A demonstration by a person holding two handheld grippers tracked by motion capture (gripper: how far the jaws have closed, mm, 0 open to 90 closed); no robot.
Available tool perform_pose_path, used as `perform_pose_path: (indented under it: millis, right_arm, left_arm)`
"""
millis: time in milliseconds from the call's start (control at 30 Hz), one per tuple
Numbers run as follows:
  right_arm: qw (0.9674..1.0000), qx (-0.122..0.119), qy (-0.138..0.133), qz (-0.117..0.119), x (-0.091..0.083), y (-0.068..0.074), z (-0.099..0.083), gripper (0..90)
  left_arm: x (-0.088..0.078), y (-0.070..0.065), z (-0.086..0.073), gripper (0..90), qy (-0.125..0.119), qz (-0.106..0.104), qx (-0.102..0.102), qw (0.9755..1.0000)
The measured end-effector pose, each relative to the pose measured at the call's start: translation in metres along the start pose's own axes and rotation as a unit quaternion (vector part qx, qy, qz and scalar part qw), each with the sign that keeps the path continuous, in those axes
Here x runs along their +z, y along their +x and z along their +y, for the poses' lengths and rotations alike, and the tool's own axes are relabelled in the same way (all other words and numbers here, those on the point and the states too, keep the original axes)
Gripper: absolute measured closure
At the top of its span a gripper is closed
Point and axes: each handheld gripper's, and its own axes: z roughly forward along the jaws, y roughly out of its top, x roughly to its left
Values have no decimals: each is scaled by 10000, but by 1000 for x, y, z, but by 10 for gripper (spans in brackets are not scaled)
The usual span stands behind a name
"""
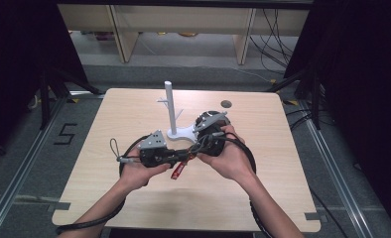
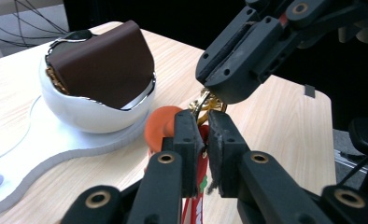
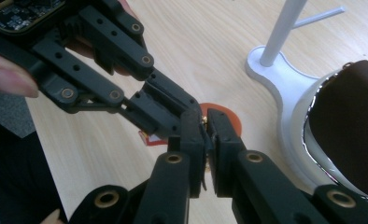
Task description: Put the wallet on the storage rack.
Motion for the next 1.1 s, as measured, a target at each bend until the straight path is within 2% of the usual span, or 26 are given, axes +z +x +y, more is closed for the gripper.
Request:
perform_pose_path:
  millis: [33, 100, 167, 200, 233, 300, 333, 367, 400, 433, 467, 500, 533, 567, 633, 667, 767, 800, 833, 867, 900, 933, 967, 1000, 1033, 1100]
  right_arm:
    - [9999, 113, 16, 26, 0, 1, 0, 864]
    - [9999, 80, -46, 65, 1, 0, 0, 860]
    - [9999, 120, -122, -17, 0, -2, 0, 870]
    - [9998, 74, -169, 9, -1, -4, 0, 856]
    - [9993, 297, -190, 93, -3, -3, -1, 843]
    - [9989, 196, -414, 135, -5, -5, -2, 830]
    - [9990, 136, -414, 80, -8, -6, -2, 822]
    - [9987, 170, -487, 3, -9, -7, -3, 812]
    - [9981, 190, -584, 43, -11, -8, -5, 806]
    - [9981, 271, -555, -2, -14, -9, -7, 792]
    - [9976, 180, -664, -32, -14, -12, -8, 785]
    - [9974, 315, -640, -74, -17, -13, -12, 776]
    - [9971, 306, -686, -81, -18, -15, -15, 772]
    - [9968, 408, -681, -116, -20, -17, -19, 770]
    - [9951, 530, -814, -192, -20, -21, -27, 759]
    - [9948, 631, -766, -209, -24, -25, -33, 748]
    - [9920, 785, -900, -413, -26, -33, -48, 728]
    - [9899, 875, -972, -541, -27, -38, -58, 718]
    - [9899, 875, -972, -541, -27, -38, -58, 718]
    - [9882, 891, -1078, -630, -27, -40, -62, 713]
    - [9876, 991, -1027, -656, -28, -42, -68, 701]
    - [9870, 977, -1045, -734, -28, -44, -72, 695]
    - [9853, 1092, -1057, -786, -28, -45, -78, 689]
    - [9851, 1062, -1082, -812, -28, -49, -83, 688]
    - [9830, 1206, -1128, -804, -26, -49, -88, 688]
    - [9809, 1337, -1122, -854, -23, -51, -99, 688]
  left_arm:
    - [-1, 0, 0, 831, 35, 32, -32, 10000]
    - [-3, 0, 1, 843, 74, 84, -77, 9999]
    - [-2, 0, 0, 850, 127, 66, -67, 9999]
    - [-2, 0, 0, 857, 207, 161, -50, 9996]
    - [-3, 0, 0, 857, 241, 216, -19, 9995]
    - [-4, 1, 0, 858, 239, 222, -83, 9994]
    - [-4, 3, 1, 858, 197, 191, -87, 9996]
    - [-6, 3, 2, 858, 207, 237, -85, 9995]
    - [-7, 5, 2, 858, 183, 215, -94, 9996]
    - [-8, 6, 3, 858, 182, 254, -87, 9995]
    - [-11, 8, 4, 858, 164, 294, -78, 9994]
    - [-13, 9, 5, 858, 166, 336, -67, 9993]
    - [-15, 11, 6, 858, 189, 397, -48, 9990]
    - [-17, 12, 6, 858, 171, 424, -53, 9989]
    - [-22, 17, 6, 857, 188, 553, -39, 9983]
    - [-25, 19, 6, 857, 162, 590, -30, 9981]
    - [-32, 25, 5, 857, 124, 739, -17, 9972]
    - [-35, 28, 5, 857, 99, 815, -15, 9966]
    - [-37, 29, 4, 857, 98, 887, -19, 9960]
    - [-40, 32, 4, 857, 62, 959, -23, 9954]
    - [-42, 34, 4, 857, 34, 1006, -36, 9949]
    - [-45, 36, 4, 857, -19, 1057, -49, 9944]
    - [-47, 38, 4, 857, -32, 1136, -49, 9935]
    - [-49, 40, 4, 857, -74, 1183, -58, 9929]
    - [-51, 41, 4, 857, -69, 1252, -61, 9921]
    - [-54, 45, 4, 857, -122, 1365, -104, 9905]
